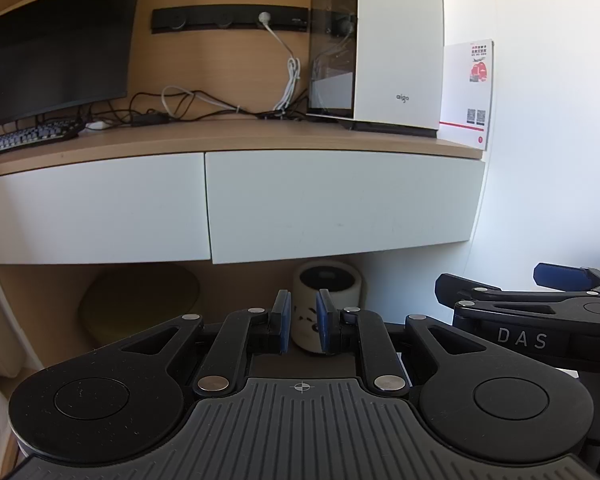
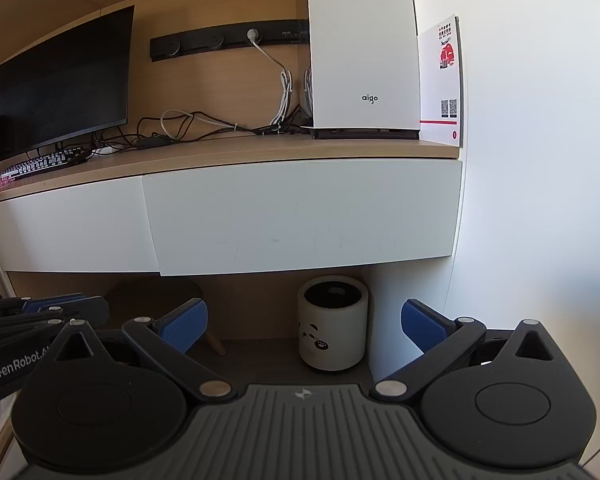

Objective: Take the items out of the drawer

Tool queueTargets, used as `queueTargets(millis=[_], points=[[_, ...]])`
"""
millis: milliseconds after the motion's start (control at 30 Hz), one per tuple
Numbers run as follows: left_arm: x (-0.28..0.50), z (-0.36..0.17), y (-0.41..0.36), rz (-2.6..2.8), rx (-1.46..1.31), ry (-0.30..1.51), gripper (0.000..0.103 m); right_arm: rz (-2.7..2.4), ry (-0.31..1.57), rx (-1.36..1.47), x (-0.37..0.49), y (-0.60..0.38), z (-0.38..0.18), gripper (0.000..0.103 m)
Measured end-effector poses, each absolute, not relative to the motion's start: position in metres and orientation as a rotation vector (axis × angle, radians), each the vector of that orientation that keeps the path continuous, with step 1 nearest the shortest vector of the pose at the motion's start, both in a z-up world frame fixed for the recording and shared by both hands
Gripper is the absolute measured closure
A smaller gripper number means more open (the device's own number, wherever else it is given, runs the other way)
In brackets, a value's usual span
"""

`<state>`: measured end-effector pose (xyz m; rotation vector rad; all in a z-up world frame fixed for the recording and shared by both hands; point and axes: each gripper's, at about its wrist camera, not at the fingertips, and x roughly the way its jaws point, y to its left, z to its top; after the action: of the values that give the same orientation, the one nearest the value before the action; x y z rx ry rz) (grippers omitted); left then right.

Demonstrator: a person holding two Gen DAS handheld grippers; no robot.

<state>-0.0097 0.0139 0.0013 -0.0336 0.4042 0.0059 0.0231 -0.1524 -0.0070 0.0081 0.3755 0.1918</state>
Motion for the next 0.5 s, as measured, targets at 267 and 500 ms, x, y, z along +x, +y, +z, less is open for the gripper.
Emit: queueTargets(millis=[267, 500], points=[[-0.0098, 0.0012, 0.012, 0.007, -0.033, 0.404, 0.086, 0.193, 0.38, 0.013, 0.0231, -0.1523, -0.0081, 0.0], [-0.0089, 0.0013, 0.0104, 0.009, -0.034, 0.402, 0.086, 0.19, 0.383, 0.016, 0.0249, -0.1525, -0.0085, 0.0]])
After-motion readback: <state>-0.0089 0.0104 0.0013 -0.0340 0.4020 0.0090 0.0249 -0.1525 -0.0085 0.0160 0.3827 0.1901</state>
